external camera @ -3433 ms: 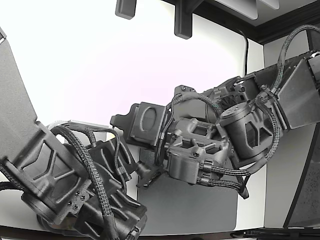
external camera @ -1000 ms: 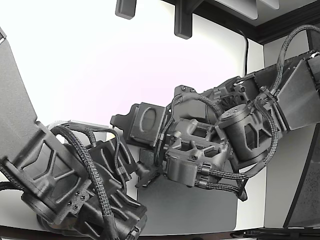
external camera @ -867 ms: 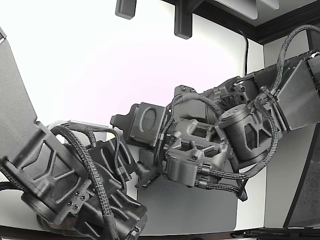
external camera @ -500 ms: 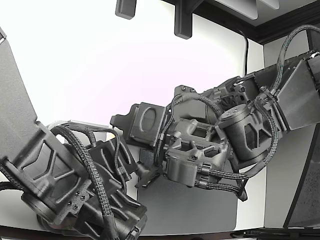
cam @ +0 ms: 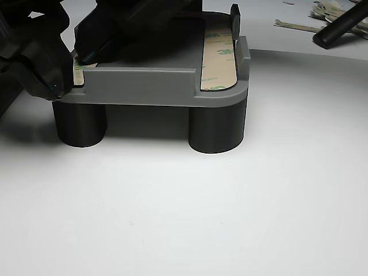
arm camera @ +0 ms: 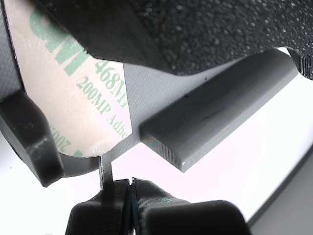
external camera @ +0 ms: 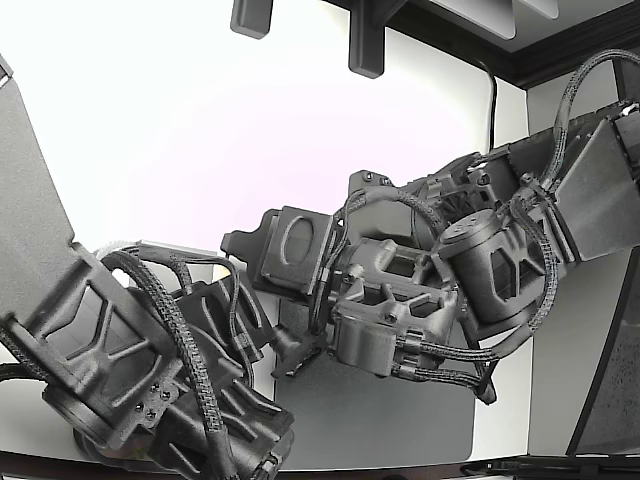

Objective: Peel off protective film from adhesive tape.

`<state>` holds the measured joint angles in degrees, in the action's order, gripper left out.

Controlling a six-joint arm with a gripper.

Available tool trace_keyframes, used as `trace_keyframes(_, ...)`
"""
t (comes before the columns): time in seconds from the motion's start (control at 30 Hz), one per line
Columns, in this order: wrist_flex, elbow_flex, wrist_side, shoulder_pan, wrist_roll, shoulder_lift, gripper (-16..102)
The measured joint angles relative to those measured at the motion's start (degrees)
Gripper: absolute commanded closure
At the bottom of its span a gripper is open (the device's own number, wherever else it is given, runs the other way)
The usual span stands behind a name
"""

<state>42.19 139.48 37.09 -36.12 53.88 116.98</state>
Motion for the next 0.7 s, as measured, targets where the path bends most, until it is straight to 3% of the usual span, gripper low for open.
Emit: trace_keyframes(0.7,-0.88,0.18,0.70,-0.70,-0.70,0.00,97)
